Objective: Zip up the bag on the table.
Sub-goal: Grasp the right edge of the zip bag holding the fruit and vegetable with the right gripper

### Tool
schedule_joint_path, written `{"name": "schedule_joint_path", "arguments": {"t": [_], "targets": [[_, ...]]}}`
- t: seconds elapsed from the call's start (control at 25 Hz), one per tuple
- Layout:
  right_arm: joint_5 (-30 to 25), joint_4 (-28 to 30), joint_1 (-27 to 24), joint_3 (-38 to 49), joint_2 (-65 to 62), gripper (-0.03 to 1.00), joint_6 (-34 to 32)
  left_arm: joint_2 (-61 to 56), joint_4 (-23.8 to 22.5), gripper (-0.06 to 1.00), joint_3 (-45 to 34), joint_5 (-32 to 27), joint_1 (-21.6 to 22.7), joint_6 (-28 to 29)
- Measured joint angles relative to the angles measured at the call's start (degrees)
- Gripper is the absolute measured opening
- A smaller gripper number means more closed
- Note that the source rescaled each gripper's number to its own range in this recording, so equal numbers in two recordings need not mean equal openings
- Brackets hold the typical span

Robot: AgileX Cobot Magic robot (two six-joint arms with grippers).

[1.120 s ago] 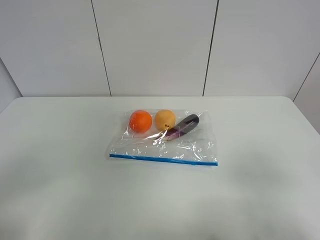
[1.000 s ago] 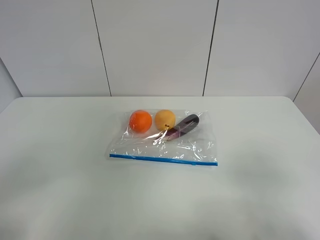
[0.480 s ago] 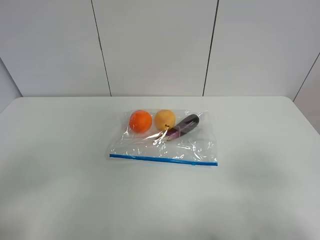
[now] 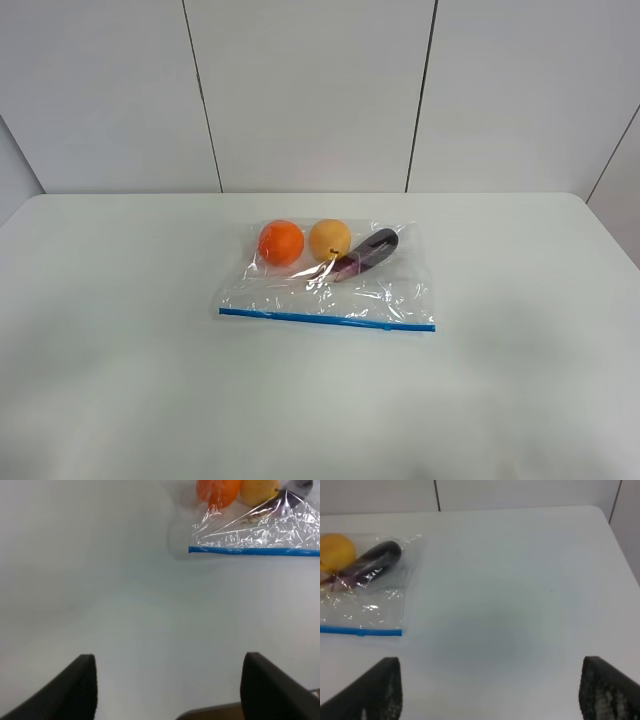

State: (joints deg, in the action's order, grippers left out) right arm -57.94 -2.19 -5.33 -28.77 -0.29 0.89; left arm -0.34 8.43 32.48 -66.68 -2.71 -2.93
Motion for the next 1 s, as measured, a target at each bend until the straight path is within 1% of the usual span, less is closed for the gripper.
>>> {"name": "schedule_joint_path", "arguments": {"t": [0.12, 0.24, 0.32, 0.4, 0.52, 0.6, 0.68, 0.8, 0.92, 0.96, 1.0], "targets": [[0.8, -1.6, 0.0, 0.0, 0.0, 1.0, 0.0, 0.0, 0.0, 0.94, 0.0, 0.0, 0.0, 0.0], [5.0, -3.9, 0.0, 0.0, 0.2, 1.0, -2.0, 0.0, 0.0, 0.94, 0.0, 0.0, 0.0, 0.0], [7.0, -4.2, 0.0, -0.3, 2.2, 1.0, -3.6, 0.0, 0.0, 0.94, 0.0, 0.0, 0.0, 0.0], [8.7, -4.2, 0.0, -0.4, 7.9, 1.0, -4.2, 0.0, 0.0, 0.94, 0.0, 0.0, 0.0, 0.0], [13.1, -4.8, 0.0, -0.5, 19.4, 1.0, -4.4, 0.0, 0.0, 0.94, 0.0, 0.0, 0.0, 0.0], [16.8, -6.2, 0.0, -0.6, 28.2, 1.0, -4.5, 0.0, 0.0, 0.94, 0.0, 0.0, 0.0, 0.0], [19.3, -8.7, 0.0, -0.8, 36.6, 1.0, -4.1, 0.0, 0.0, 0.94, 0.0, 0.0, 0.0, 0.0], [21.5, -16.0, 0.0, -0.8, 49.5, 1.0, 0.1, 0.0, 0.0, 0.94, 0.0, 0.0, 0.0, 0.0], [24.3, -27.7, 0.0, -0.8, 61.5, 1.0, 8.3, 0.0, 0.0, 0.94, 0.0, 0.0, 0.0, 0.0], [25.4, -31.1, 0.0, -0.8, 64.3, 1.0, 11.7, 0.0, 0.0, 0.94, 0.0, 0.0, 0.0, 0.0], [26.5, -35.8, 0.0, -0.8, 67.3, 1.0, 15.3, 0.0, 0.0, 0.94, 0.0, 0.0, 0.0, 0.0]]}}
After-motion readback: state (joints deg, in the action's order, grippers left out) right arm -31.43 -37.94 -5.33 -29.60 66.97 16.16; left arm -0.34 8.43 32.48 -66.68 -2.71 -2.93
